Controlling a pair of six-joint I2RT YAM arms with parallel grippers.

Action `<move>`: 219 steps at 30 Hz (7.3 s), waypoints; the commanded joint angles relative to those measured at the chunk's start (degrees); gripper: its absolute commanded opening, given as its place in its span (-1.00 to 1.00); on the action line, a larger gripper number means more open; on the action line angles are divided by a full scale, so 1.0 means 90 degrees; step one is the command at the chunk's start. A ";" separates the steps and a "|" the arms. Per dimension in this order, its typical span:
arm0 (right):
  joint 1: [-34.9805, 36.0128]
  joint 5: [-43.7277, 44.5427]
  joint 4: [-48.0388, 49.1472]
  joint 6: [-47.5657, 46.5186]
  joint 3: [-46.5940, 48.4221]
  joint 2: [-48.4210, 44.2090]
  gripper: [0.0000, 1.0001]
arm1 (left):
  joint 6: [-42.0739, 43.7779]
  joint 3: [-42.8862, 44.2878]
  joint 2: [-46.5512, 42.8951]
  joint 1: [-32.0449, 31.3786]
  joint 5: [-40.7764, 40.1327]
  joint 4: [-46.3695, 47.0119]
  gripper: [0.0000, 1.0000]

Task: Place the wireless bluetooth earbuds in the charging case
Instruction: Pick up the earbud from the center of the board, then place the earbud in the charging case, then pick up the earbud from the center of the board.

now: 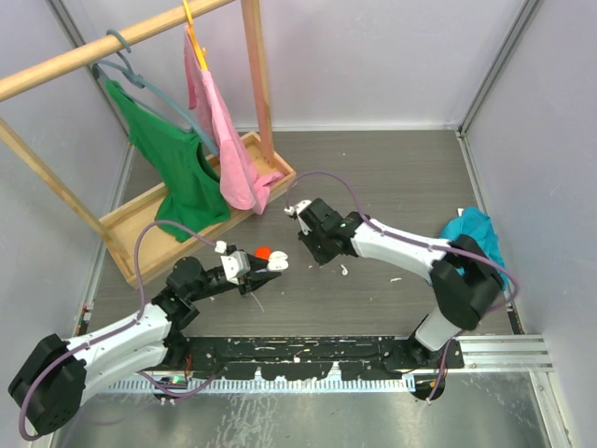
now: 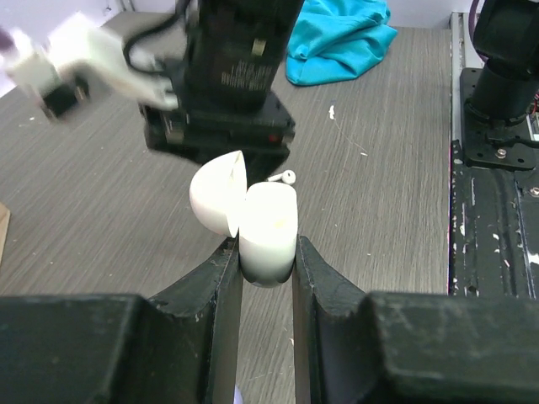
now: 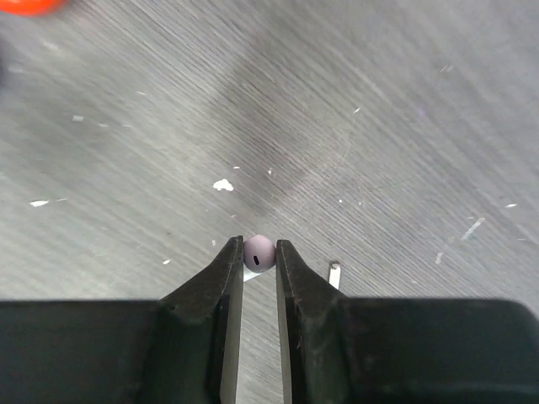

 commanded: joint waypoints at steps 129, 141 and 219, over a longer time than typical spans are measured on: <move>0.2541 0.1780 0.8028 -0.2523 -0.4230 -0.4774 0.39 | -0.1013 -0.0125 0.0031 -0.0118 0.0092 0.2215 -1.00; 0.2284 0.2440 0.6461 -0.1807 -0.3495 -0.4592 0.44 | -0.0965 -0.0050 0.0123 -0.0118 -0.0082 0.1966 -1.00; -0.1236 0.0234 0.1136 0.1879 -0.1985 -0.0731 -0.55 | -0.0643 0.0092 -0.0365 -0.0120 -0.0788 0.0763 -0.99</move>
